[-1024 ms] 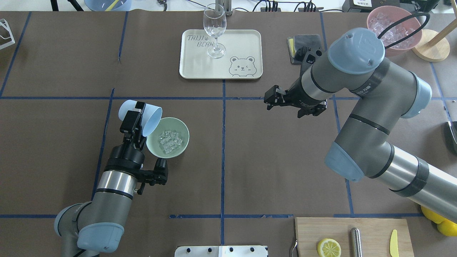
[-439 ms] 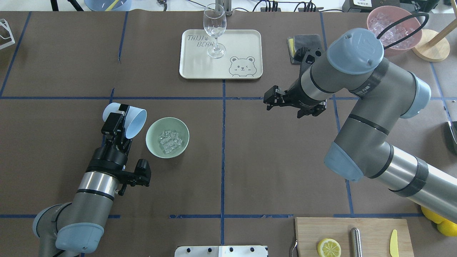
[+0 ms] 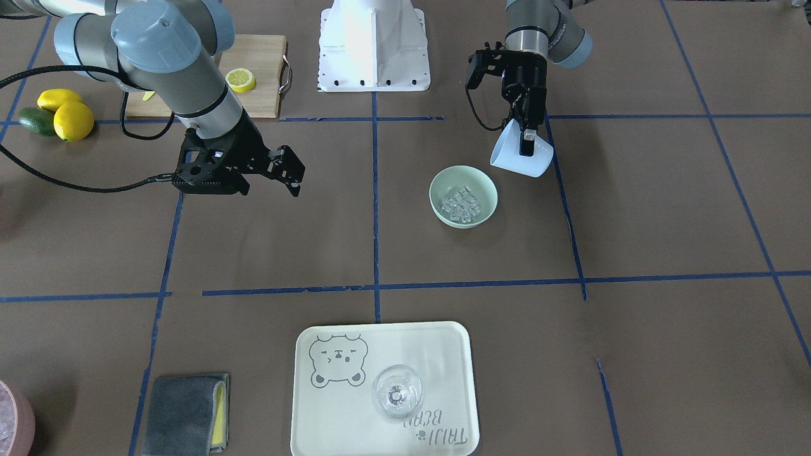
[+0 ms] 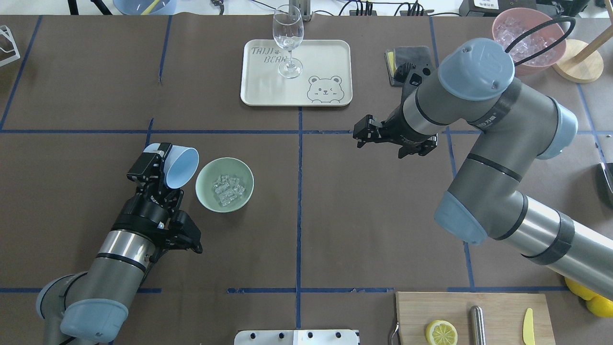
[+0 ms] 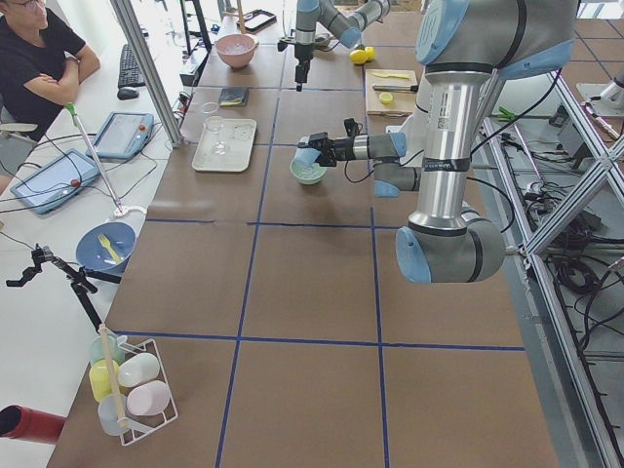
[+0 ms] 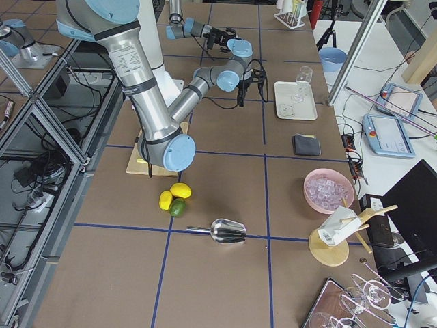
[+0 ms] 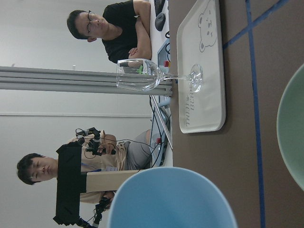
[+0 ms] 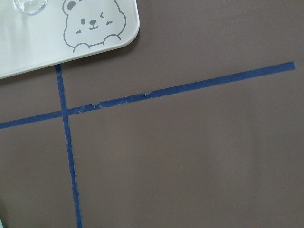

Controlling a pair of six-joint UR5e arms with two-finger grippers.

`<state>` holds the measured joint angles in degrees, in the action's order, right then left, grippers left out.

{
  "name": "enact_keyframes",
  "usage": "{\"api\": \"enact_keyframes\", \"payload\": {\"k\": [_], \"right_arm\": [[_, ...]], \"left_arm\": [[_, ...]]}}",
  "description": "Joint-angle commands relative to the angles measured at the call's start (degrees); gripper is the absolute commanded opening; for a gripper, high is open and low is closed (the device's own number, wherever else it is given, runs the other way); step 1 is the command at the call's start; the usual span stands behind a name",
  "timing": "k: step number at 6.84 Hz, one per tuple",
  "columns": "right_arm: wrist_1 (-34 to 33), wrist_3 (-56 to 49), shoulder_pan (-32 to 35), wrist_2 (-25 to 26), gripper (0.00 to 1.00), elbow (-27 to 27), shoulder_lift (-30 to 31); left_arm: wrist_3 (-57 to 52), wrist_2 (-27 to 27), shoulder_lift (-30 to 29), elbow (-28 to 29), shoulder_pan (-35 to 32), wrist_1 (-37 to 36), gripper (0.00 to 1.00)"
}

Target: Pour ice into bowl

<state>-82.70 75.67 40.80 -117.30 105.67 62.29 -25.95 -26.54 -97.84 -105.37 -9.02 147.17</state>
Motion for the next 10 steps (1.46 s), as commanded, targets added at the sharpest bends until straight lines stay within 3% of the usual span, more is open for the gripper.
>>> {"api": "enact_keyframes", "payload": {"k": [1, 3, 6, 10], "right_arm": [[-0.1, 0.0, 0.0, 0.1, 1.0, 0.1, 0.0], [-0.1, 0.0, 0.0, 0.3, 1.0, 0.1, 0.0], [-0.1, 0.1, -0.1, 0.3, 1.0, 0.2, -0.1], [-0.1, 2.5, -4.4, 3.7, 1.0, -0.7, -2.0]], "left_arm": [[14.5, -4.4, 0.5, -0.4, -0.1, 0.0, 0.0], [34.4, -5.5, 1.4, -0.8, -0.1, 0.0, 0.0], [52.3, -6.5, 3.2, -0.9, 0.0, 0.1, 0.0], [69.7, -6.7, 16.3, -0.8, -1.0, 0.1, 0.0]]}}
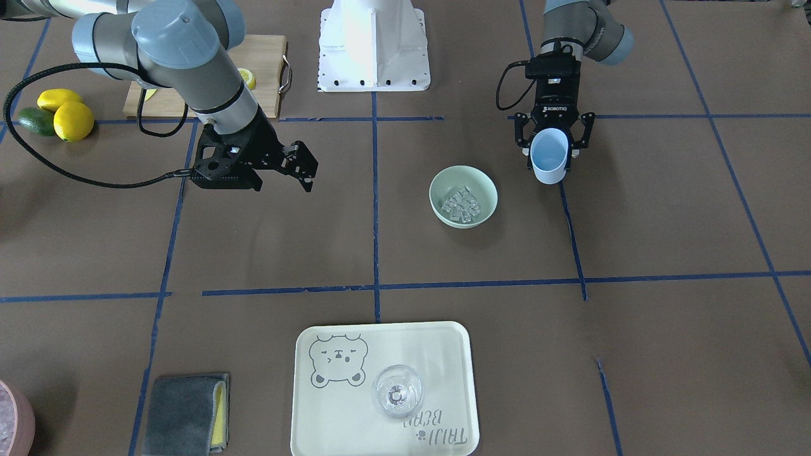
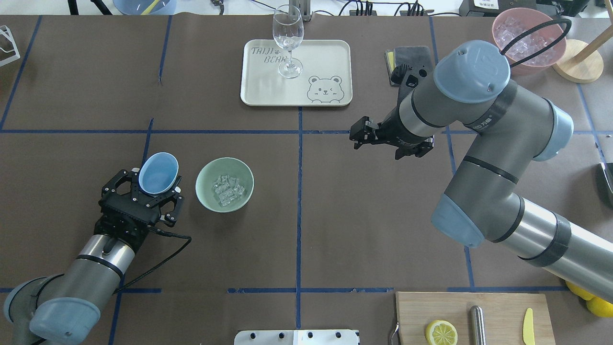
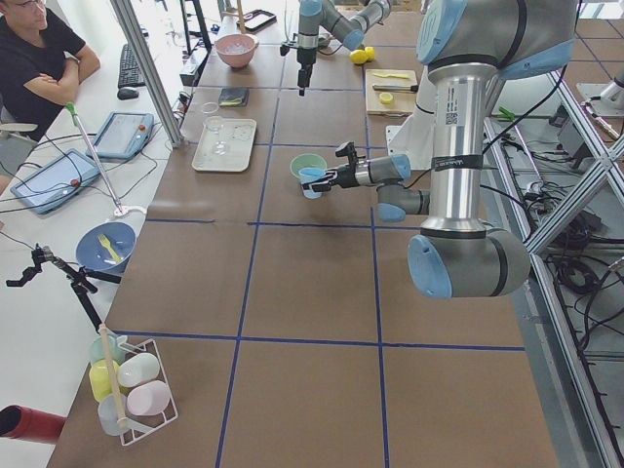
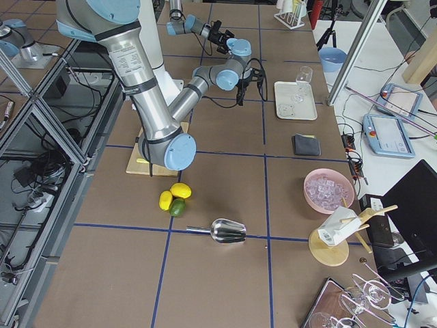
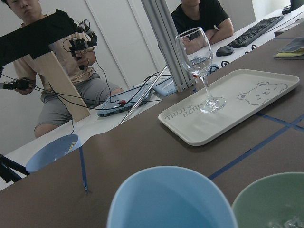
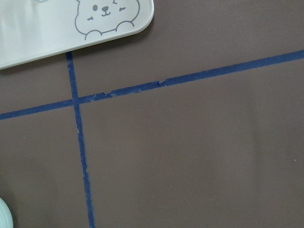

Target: Pour ice into bowl

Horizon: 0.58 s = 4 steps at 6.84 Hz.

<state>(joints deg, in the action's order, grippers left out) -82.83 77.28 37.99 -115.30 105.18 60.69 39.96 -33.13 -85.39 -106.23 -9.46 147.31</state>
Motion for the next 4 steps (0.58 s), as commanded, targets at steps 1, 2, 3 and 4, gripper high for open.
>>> {"api": "enact_keyframes", "payload": {"k": [1, 2, 3, 4], "right_arm": [[0.0, 0.9, -2.5, 1.9, 1.0, -1.2, -1.4], [0.0, 1.7, -3.6, 2.9, 1.0, -5.2, -5.6], [0.1, 4.3, -5.5, 5.4, 1.0, -8.8, -9.3], [0.1, 6.3, -7.6, 7.6, 1.0, -9.9, -10.9]], "left_arm": [[9.9, -2.2, 4.8, 0.5, -1.9, -0.1, 0.0], [16.7, -3.9, 5.9, 0.8, -3.7, 0.0, 0.0], [17.3, -3.9, 8.3, 0.9, -6.1, 0.0, 0.0], [17.4, -6.7, 8.2, 0.8, -11.6, 0.1, 0.0]]}}
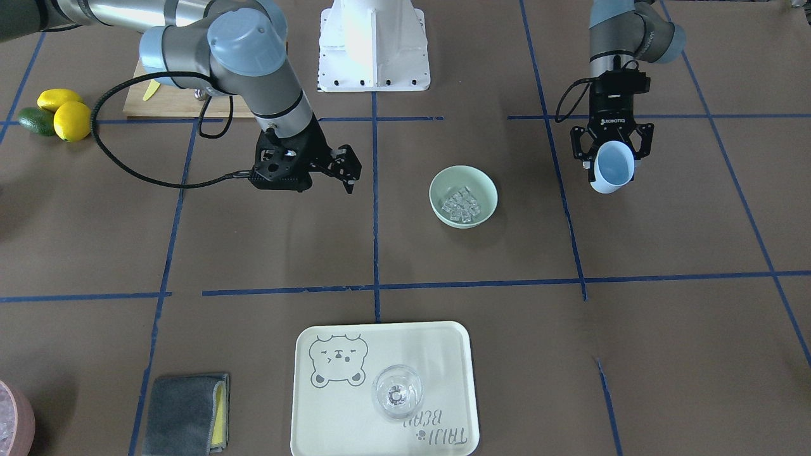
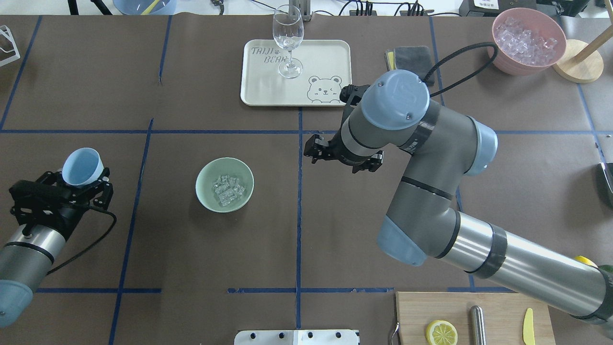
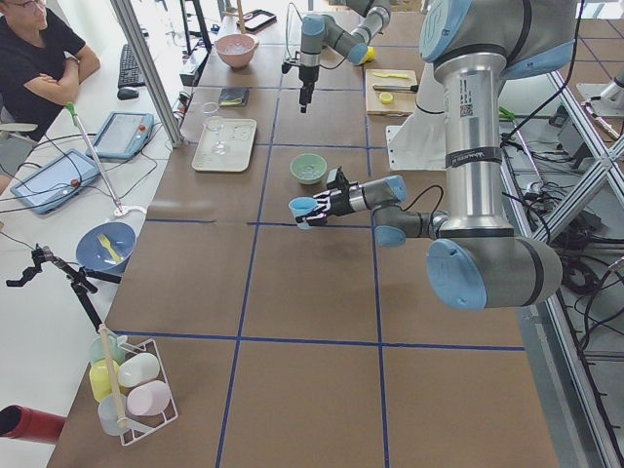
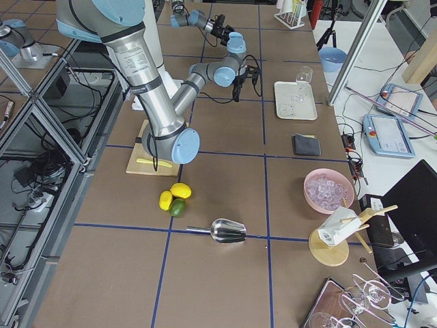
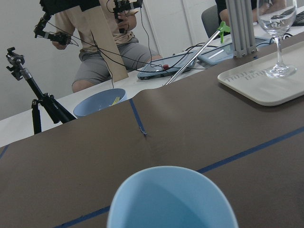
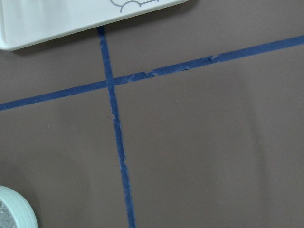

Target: Pour ice into bowl

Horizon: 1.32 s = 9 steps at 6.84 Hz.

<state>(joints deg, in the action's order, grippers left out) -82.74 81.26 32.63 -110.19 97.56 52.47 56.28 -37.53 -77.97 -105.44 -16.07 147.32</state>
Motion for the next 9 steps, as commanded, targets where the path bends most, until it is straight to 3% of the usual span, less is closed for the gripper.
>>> {"api": "enact_keyframes", "payload": {"k": [1, 6, 7, 9], "right_arm": [[0.0, 3.5, -3.8, 4.7, 1.0, -3.9, -4.5], [0.0, 4.8, -8.3, 9.4, 1.0, -20.5, -18.8], [5.1, 4.9, -9.4, 11.0, 0.99, -25.5, -19.9], [8.1, 5.1, -10.2, 11.6, 0.85, -28.2, -20.0]], "left_arm": [[1.8, -11.4, 0.5, -0.7, -12.1, 0.2, 0.0], [4.9, -12.8, 0.1, 5.7, -14.3, 0.1, 0.0], [5.4, -12.8, 0.1, 5.7, -14.3, 0.1, 0.0], [5.4, -12.8, 0.1, 5.6, -14.4, 0.0, 0.0]]}}
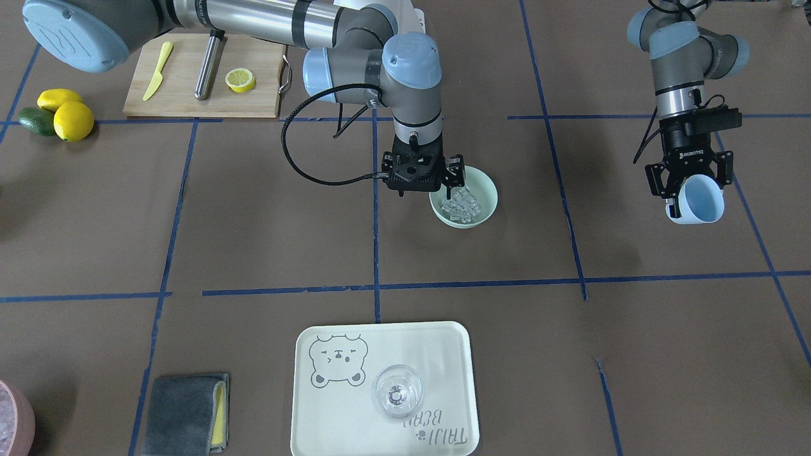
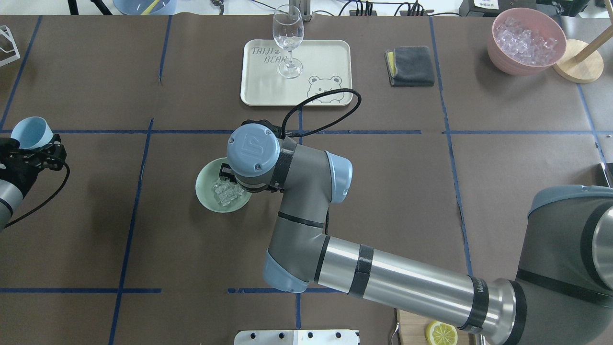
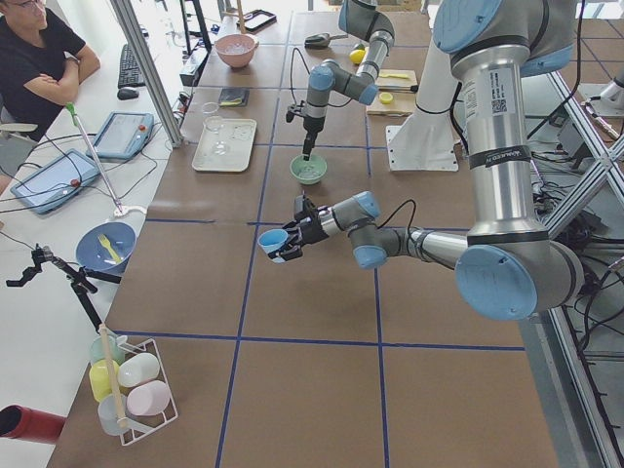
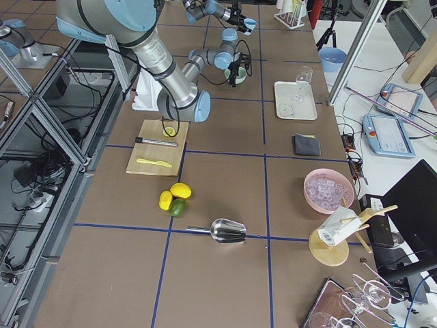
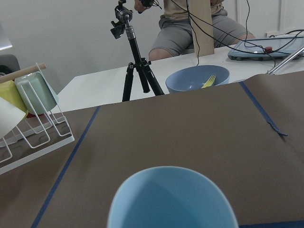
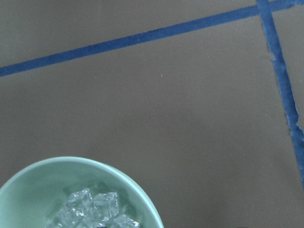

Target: Pour ice into bowl

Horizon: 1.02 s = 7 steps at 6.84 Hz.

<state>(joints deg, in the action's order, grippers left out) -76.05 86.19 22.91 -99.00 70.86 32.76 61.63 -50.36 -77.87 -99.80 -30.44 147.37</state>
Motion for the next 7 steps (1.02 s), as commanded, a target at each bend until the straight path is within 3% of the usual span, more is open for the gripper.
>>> {"api": "enact_keyframes", "payload": {"k": [1, 2, 4, 7], "right_arm": [[1.4, 0.1, -0.5, 0.3, 0.32, -1.5, -0.6], [1.5, -0.3, -0.5, 0.3, 0.0, -1.4, -0.7], [1.6, -0.5, -0.4, 0.1, 0.0, -1.2, -0.6], [1.0, -0.4, 1.0, -0.8, 0.0, 3.1, 0.2]], "left_arm": [[0.1, 0.0, 0.0, 0.0, 0.0, -0.1, 0.0], [0.1, 0.0, 0.0, 0.0, 0.0, -0.2, 0.0], [0.3, 0.0, -0.2, 0.5, 0.0, -0.2, 0.0], [11.2, 0.3, -1.1, 4.3, 0.5, 0.0, 0.0]]}}
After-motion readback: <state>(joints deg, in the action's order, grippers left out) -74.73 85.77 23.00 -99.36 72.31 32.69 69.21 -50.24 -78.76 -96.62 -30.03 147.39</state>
